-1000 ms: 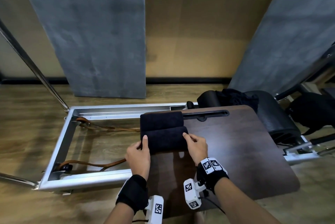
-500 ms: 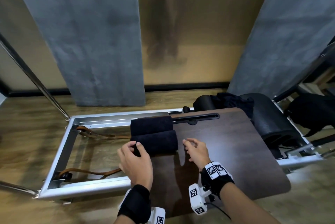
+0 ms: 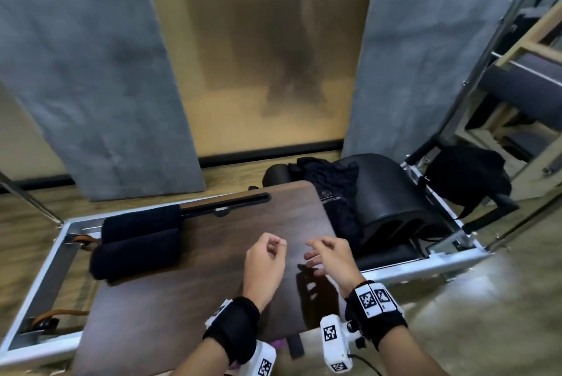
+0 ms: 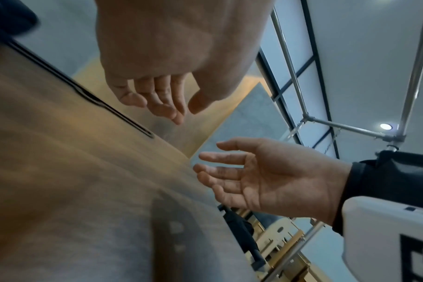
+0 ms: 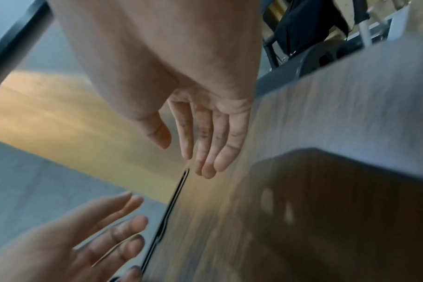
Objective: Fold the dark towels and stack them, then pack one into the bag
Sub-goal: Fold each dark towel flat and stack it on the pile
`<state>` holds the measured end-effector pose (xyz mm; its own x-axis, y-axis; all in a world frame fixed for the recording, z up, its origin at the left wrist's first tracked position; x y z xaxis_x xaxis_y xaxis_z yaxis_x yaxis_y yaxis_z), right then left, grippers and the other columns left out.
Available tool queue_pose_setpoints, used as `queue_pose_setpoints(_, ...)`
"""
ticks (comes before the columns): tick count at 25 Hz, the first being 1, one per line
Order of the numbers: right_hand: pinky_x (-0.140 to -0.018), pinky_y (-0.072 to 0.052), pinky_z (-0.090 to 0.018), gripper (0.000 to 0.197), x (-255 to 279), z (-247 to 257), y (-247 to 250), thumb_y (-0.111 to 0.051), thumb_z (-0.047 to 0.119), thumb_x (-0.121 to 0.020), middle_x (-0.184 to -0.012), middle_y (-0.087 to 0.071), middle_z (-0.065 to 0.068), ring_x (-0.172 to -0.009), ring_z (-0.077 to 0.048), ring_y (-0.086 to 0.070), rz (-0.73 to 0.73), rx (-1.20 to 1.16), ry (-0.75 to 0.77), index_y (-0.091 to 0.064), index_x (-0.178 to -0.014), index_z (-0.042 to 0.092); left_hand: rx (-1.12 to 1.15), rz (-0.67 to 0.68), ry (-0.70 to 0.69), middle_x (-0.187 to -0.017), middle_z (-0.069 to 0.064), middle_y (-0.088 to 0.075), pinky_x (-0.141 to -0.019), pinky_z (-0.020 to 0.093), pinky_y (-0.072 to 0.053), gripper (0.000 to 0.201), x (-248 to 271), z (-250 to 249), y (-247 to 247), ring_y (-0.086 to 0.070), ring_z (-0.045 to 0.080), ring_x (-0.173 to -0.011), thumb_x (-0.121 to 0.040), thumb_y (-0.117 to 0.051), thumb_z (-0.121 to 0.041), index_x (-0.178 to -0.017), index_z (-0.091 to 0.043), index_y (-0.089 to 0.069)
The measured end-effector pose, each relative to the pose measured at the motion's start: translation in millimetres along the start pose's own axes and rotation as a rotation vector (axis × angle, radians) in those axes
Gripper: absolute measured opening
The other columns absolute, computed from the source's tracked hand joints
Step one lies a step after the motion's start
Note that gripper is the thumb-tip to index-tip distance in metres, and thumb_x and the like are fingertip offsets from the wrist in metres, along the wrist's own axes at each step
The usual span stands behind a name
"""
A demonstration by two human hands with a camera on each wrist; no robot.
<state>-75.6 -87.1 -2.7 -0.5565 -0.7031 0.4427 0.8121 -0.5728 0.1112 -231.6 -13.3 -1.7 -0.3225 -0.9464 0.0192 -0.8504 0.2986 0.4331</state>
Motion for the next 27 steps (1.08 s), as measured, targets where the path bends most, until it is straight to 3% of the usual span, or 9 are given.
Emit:
queue_pose_setpoints(3,-0.055,-0.047,-0.028,0.016,-9,-4,77,-0.063,0.018,-0.099,-0.078,-0.072,-0.012,-0.063,-0.020,-0.066,-0.025,-0.015,-0.003,-0.073,-0.099,0.006,-0.043,0.097,0.028,-0.075,-0.004,-0.069,-0.074,0.034,-0.053,0.015,2,-34,-68,-0.063,0.009,-0.073,-0.097,-0.070,-0.026,-0.084,-0.021,-0.070)
queue_pose_setpoints(7,-0.056,-0.048,-0.029,0.016,-33,-10,143,-0.061,0.017,-0.100,-0.077,-0.072,-0.012,-0.064,-0.022,-0.065,-0.033,-0.039,-0.016,-0.073,-0.100,0.006,-0.057,0.185,0.087,-0.082,0.002,-0.074,-0.082,0.039,-0.059,0.013,-7,-60,-120,-0.070,0.020,-0.083,-0.100,-0.067,-0.022,-0.089,-0.019,-0.073)
queue_pose_setpoints(9,-0.054,-0.048,-0.027,0.017,-55,-13,163,-0.061,0.018,-0.100,-0.075,-0.073,-0.011,-0.061,-0.022,-0.065,-0.030,-0.029,-0.031,-0.073,-0.100,0.006,-0.048,0.194,0.113,-0.080,0.002,-0.075,-0.083,0.038,-0.061,0.014,-16,-66,-137,-0.072,0.019,-0.082,-0.101,-0.064,-0.019,-0.090,-0.019,-0.073)
queue_pose_setpoints(11,-0.051,-0.048,-0.026,0.017,-80,-15,176,-0.061,0.019,-0.100,-0.074,-0.073,-0.010,-0.060,-0.021,-0.065,-0.025,0.002,-0.055,-0.073,-0.100,0.005,-0.039,0.182,0.144,-0.078,0.000,-0.075,-0.079,0.031,-0.059,0.015,-28,-70,-152,-0.071,0.015,-0.076,-0.102,-0.063,-0.018,-0.090,-0.021,-0.072)
queue_pose_setpoints(14,-0.053,-0.050,-0.028,0.019,-123,-14,181,-0.060,0.019,-0.101,-0.078,-0.073,-0.011,-0.061,-0.024,-0.066,0.002,0.065,-0.102,-0.071,-0.103,0.003,0.032,0.151,0.225,-0.086,0.007,-0.076,-0.070,0.022,-0.054,0.012,-48,-74,-176,-0.069,0.014,-0.070,-0.104,-0.061,-0.017,-0.096,-0.014,-0.070)
queue_pose_setpoints(18,-0.065,-0.060,-0.040,0.015,-196,-16,173,-0.060,0.017,-0.101,-0.102,-0.072,-0.013,-0.068,-0.027,-0.070,0.076,0.185,-0.154,-0.070,-0.109,0.009,0.112,0.130,0.335,-0.094,0.012,-0.077,-0.073,0.030,-0.055,0.013,-86,-68,-213,-0.074,0.019,-0.080,-0.105,-0.061,-0.017,-0.104,-0.008,-0.070)
queue_pose_setpoints(22,-0.074,-0.064,-0.045,0.046,-262,-18,149,-0.062,0.007,-0.099,-0.139,-0.059,-0.005,-0.079,-0.026,-0.070,0.132,0.321,-0.176,-0.054,-0.144,0.013,0.200,0.099,0.475,-0.099,0.014,-0.076,-0.075,0.033,-0.057,0.011,-122,-58,-240,-0.074,0.019,-0.084,-0.107,-0.057,-0.013,-0.103,-0.011,-0.067)
queue_pose_setpoints(25,-0.077,-0.063,-0.044,0.075,-307,-21,127,-0.067,0.004,-0.093,-0.136,-0.062,-0.014,-0.093,-0.032,-0.072,0.219,0.403,-0.181,-0.037,-0.157,0.027,0.205,0.098,0.545,-0.101,0.008,-0.076,-0.088,0.037,-0.058,0.011,-145,-43,-253,-0.076,0.018,-0.092,-0.107,-0.055,-0.015,-0.105,-0.017,-0.066)
queue_pose_setpoints(27,-0.083,-0.060,-0.041,0.071,-329,-26,120,-0.072,0.005,-0.088,-0.127,-0.069,-0.016,-0.100,-0.034,-0.072,0.232,0.502,-0.125,-0.047,-0.151,0.025,0.196,0.087,0.570,-0.100,0.005,-0.077,-0.091,0.038,-0.058,0.011,-154,-36,-255,-0.076,0.017,-0.093,-0.106,-0.056,-0.015,-0.106,-0.020,-0.066)
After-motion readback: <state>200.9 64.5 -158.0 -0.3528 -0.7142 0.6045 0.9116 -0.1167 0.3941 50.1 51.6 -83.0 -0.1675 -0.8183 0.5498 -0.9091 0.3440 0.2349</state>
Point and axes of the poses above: each hand's wrist, its own x-axis away from the middle knuckle, its own y-axis out of the back of the hand, z = x × y, the point moved 1 cm from there along -x, towards the middle knuckle
